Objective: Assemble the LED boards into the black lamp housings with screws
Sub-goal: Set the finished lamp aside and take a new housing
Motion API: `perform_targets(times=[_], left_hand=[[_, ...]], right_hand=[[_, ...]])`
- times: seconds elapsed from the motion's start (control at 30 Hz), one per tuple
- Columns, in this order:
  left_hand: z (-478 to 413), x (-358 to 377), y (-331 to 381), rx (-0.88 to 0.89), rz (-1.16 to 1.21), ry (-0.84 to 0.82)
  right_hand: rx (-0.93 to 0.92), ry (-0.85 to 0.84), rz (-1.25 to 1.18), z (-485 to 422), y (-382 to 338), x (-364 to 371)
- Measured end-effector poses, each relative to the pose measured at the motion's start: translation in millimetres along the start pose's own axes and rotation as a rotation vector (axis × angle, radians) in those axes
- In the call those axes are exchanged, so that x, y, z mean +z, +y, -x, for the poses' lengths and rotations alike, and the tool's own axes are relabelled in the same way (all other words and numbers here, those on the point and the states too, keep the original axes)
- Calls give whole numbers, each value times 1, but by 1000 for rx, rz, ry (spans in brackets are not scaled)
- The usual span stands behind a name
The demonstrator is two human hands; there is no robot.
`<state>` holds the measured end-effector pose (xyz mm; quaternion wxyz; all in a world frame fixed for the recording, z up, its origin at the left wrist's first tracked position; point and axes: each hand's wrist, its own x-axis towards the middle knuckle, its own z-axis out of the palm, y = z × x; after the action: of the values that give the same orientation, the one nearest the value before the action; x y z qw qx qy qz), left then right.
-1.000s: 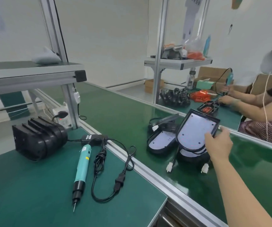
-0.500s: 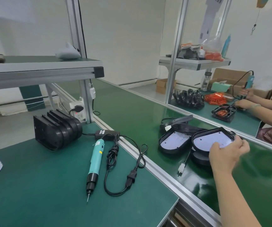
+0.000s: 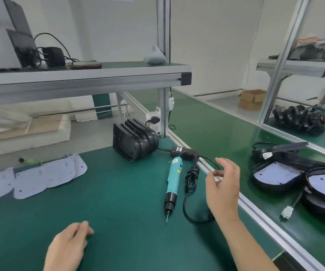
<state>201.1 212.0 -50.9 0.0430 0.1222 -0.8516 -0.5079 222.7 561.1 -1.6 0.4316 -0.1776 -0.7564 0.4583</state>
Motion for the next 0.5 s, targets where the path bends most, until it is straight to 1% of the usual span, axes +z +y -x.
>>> perform_targets(times=[0.1,0.2,0.33,0.43,0.5], left_hand=[[4,1,1,1,21,-35],[4,3,-2,-14,23,-30],[2,-15,-5,-136,225,-77],[1,-55,-10,-127,373,11],[-3,-101,-10,-128,447,117]], right_hand=[[-53,-128,-61,23,-12,40],[-107,-249,-90,41,-23,74],[-165,-374,-68,55,-34,116],[-117,-430,-57,60,-39,146],[-61,-455,-46,62,-40,165]])
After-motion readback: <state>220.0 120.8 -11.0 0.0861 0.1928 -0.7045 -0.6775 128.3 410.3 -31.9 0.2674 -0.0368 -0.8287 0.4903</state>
